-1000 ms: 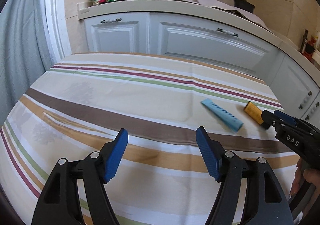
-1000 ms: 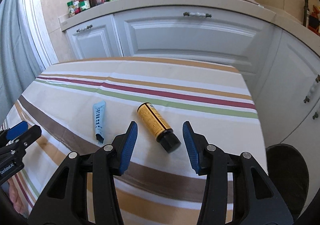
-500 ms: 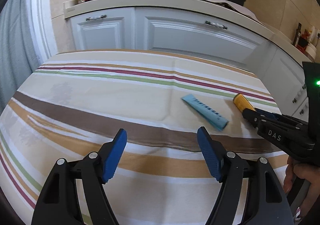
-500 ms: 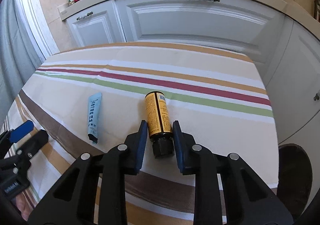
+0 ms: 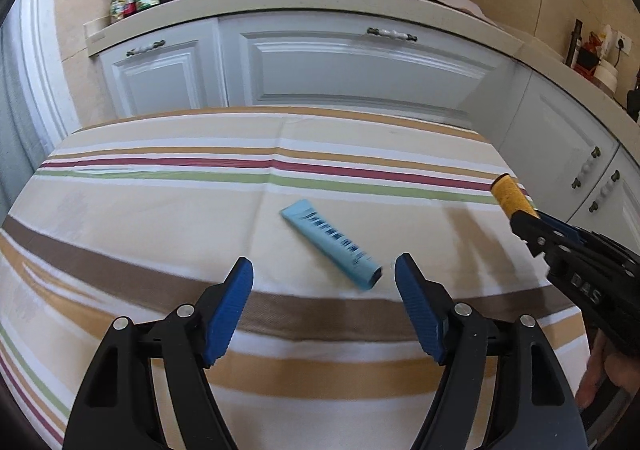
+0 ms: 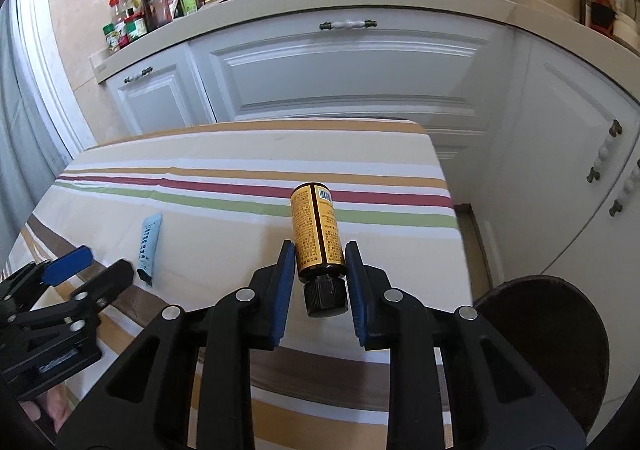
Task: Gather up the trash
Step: 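Grasp the blue printed tube with the left gripper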
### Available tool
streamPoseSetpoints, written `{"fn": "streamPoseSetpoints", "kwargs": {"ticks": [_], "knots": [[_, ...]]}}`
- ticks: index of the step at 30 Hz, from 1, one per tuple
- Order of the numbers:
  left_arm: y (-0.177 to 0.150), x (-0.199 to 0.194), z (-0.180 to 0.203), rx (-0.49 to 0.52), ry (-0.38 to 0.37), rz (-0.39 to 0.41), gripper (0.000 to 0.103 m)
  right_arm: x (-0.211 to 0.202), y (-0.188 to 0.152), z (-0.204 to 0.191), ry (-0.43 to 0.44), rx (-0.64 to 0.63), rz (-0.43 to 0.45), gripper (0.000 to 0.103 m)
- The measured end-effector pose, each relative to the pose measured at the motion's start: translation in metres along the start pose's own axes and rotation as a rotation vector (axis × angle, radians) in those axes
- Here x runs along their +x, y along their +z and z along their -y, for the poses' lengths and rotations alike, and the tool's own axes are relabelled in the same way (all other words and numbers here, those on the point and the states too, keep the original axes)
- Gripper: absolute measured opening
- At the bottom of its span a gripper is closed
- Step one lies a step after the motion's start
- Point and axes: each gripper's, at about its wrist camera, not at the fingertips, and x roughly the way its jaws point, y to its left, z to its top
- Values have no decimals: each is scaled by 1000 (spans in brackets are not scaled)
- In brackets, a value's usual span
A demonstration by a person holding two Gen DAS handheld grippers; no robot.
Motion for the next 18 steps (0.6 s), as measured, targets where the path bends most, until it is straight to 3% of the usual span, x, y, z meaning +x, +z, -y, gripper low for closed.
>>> {"fn": "streamPoseSetpoints", "kwargs": {"ticks": [9,18], "knots": [[5,32,0,-5,31,-85,68,-3,-1,5,33,5,13,25],[2,26,-9,12,-2,-70,15,-3,-2,4,39,6,12,25]]}}
